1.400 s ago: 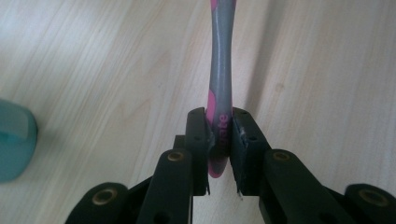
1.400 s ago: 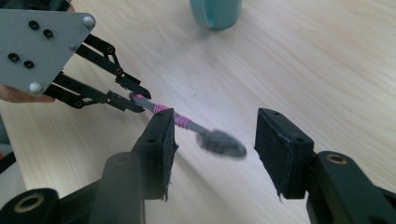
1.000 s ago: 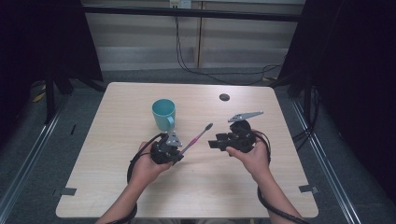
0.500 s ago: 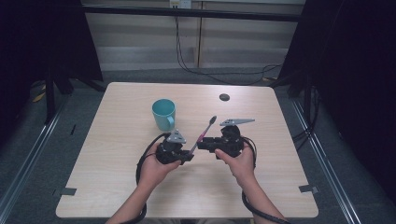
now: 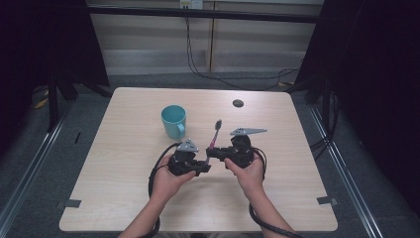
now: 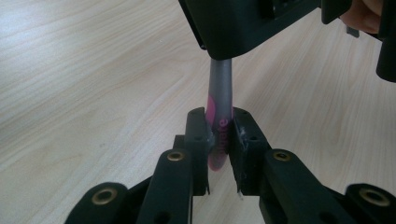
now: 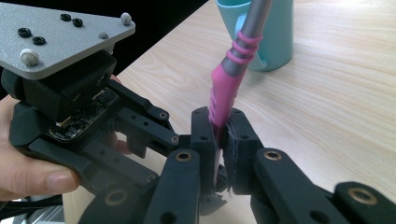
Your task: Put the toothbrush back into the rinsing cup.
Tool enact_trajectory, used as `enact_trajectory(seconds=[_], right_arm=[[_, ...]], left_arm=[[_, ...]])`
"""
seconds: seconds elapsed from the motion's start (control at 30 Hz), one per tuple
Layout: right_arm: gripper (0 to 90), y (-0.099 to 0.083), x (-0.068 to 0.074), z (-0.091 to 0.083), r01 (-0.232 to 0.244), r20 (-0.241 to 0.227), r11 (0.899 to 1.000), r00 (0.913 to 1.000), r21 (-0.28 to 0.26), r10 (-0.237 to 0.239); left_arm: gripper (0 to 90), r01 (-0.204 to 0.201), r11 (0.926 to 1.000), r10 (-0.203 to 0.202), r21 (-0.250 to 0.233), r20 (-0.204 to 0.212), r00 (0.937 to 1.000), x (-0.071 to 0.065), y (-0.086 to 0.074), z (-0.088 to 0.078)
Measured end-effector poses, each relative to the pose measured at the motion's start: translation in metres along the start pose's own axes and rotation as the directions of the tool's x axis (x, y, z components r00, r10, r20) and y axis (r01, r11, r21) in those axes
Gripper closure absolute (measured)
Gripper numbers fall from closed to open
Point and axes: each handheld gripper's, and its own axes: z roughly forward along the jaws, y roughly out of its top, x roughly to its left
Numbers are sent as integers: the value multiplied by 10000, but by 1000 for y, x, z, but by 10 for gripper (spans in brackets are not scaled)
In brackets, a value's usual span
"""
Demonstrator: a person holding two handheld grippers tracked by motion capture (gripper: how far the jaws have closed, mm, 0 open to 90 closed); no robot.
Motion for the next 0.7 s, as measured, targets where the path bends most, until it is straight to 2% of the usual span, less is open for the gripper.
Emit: enact_trajectory(seconds=[0.1,0.13,0.17,0.23,0.27,0.3,0.37,0.5,0.53,0.7], right_arm=[[846,0,0,0,35,-39,10000,10000,-25,-35],[847,0,-1,-1,61,-97,9999,9999,-130,-62],[847,0,-1,-1,61,-97,9999,9999,-130,-62],[847,1,-1,-4,117,49,9995,9999,-293,-116],[847,2,-3,-7,158,53,9992,9999,-364,-156],[847,3,-6,-12,255,272,9990,9993,-355,-245],[847,3,-7,-15,249,335,9992,9992,-306,-239],[847,3,-14,-26,434,607,9986,9973,-303,-415],[847,3,-15,-28,508,665,9984,9966,-250,-491],[847,0,-15,-29,628,720,9980,9955,-77,-621]], left_arm=[[784,86,9999,-86,-111,77,9999,0,-1,0],[734,112,9998,-109,-172,177,9998,0,-1,1],[734,176,9994,-169,-284,238,9996,0,-2,2],[602,435,9980,-417,-457,402,9983,2,-3,3],[552,512,9977,-495,-454,368,9981,3,-3,3],[485,558,9976,-545,-411,339,9979,5,-5,1],[452,608,9972,-594,-429,333,9977,7,-6,-1],[443,650,9959,-631,-631,316,9975,12,-6,-11],[440,710,9931,-690,-929,250,9973,15,-3,-20],[435,724,9890,-714,-1294,117,9974,17,9,-31]])
